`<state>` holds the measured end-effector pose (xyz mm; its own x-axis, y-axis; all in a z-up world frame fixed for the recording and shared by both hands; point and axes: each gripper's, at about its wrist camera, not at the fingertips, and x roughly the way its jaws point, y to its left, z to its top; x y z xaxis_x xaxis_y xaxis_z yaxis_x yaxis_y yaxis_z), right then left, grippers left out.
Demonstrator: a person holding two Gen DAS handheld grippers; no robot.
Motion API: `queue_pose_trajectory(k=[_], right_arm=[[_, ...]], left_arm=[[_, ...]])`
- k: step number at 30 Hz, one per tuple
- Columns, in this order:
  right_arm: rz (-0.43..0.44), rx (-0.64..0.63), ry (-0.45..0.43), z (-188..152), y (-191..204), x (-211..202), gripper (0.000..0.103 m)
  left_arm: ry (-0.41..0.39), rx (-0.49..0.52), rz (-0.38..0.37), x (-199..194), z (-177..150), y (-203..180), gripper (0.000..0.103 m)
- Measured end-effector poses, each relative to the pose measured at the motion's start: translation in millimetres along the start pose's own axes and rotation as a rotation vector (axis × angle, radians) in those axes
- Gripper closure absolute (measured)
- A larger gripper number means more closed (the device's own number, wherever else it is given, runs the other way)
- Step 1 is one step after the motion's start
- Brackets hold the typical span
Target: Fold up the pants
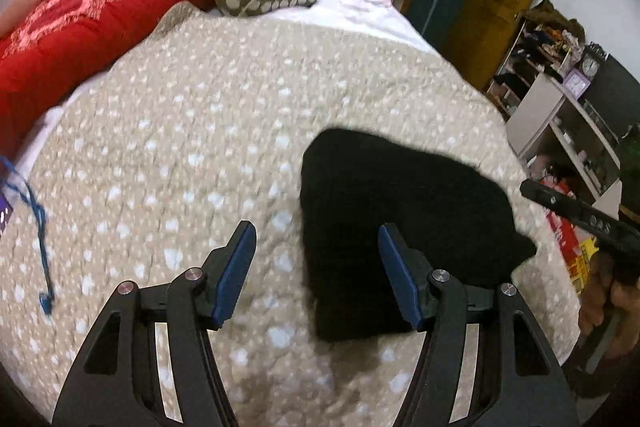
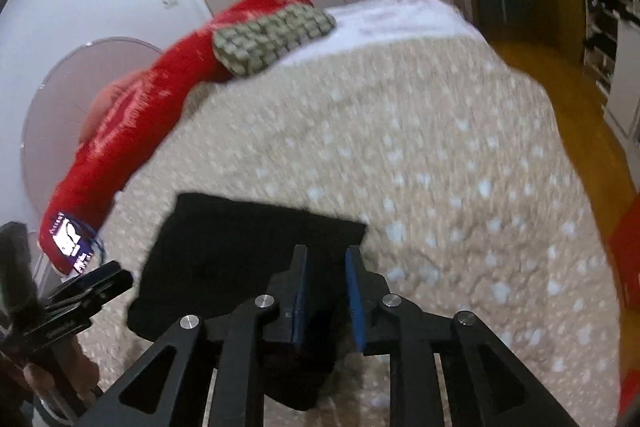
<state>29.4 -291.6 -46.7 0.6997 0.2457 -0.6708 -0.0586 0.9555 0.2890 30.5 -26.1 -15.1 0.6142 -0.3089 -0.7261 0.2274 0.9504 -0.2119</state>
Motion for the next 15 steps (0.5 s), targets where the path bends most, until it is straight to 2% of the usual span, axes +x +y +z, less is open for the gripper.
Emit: queue_pose_trajectory(k=[2,4,8,10,12,15], right_arm=[[0.041,-0.050,-0.004,5.8,14.9,1.1,0.085],[0.074,-0.093,0.034,6.5,29.4,19.0,0.085],[0.076,-0.087,0.132,-1.0,39.2,72.6,0.085],[0.075,-0.083,0.131,2.0,41.3,88.6,0.085],[0.065,-0.084,0.147,7.3,44.3,87.7,0.085],[0.128,-0.100,0.127,6.5,43.5,55.1,0.085]], left_arm=[[0.006,0.014,0.011,6.5,6.8,-5.5,0.040],[0.033,0.032,0.023,20.6,9.8,-13.4,0.040],[0.095,0.035,0.105,53.3,8.9,-17.1,0.038],[0.116,0.013,0.104,62.6,8.1,-11.5,0.036],[0.121,-0.018,0.086,62.3,7.7,-4.6,0.031],[0.115,-0.017,0.073,61.1,3.9,-2.7,0.031]])
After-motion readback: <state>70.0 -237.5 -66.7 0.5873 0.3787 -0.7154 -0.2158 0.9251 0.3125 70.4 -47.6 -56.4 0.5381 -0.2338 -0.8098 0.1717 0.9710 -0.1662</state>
